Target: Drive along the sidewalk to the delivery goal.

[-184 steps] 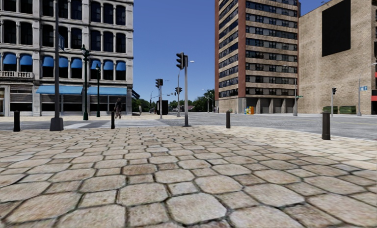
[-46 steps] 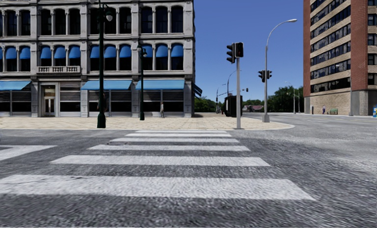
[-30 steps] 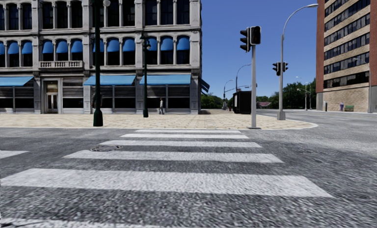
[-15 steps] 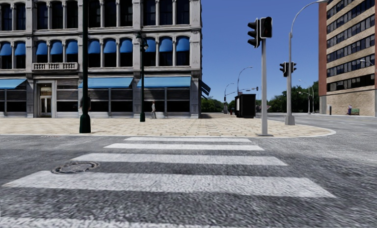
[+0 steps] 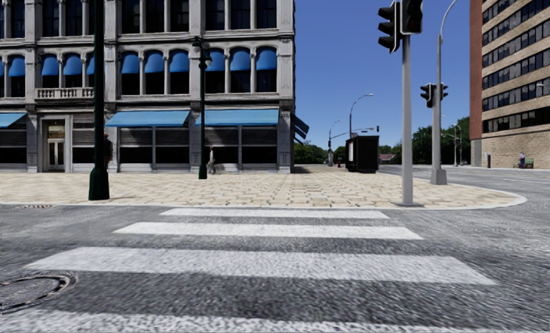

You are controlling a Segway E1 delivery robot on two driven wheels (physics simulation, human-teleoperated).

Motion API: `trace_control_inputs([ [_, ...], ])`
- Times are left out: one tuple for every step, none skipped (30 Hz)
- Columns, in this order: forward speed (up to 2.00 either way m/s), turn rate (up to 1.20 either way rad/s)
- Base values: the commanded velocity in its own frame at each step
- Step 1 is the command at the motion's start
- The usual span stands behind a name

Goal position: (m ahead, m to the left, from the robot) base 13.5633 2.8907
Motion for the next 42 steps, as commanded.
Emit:
trace_control_inputs([
  [1.89, 0.0],
  [1.89, 0.0],
  [1.89, 0.0],
  [1.89, 0.0],
  [1.89, 0.0],
  [1.89, 0.0],
  [1.89, 0.0],
  [1.89, 0.0],
  [1.9, 0.08],
  [1.92, 0.19],
  [1.93, 0.22],
  [1.93, 0.22],
  [1.94, 0.22],
  [1.95, 0.22],
  [1.95, 0.22],
  [1.95, 0.22],
  [1.95, 0.22],
  [1.95, 0.18],
  [1.95, 0.02],
  [1.95, 0.0],
  [1.95, 0.0],
  [1.95, 0.0],
  [1.95, 0.0],
  [1.95, 0.0],
  [1.95, 0.0],
  [1.95, 0.0],
  [1.95, 0.0],
  [1.95, 0.0],
  [1.95, 0.0],
  [1.95, 0.0],
  [1.95, 0.0],
  [1.95, 0.0],
  [1.95, 0.0],
  [1.95, 0.0],
  [1.95, 0.0],
  [1.95, 0.0],
  [1.95, 0.0],
  [1.95, 0.0],
  [1.95, 0.0],
  [1.95, 0.0],
  [1.93, 0.0],
  [1.93, 0.0],
])
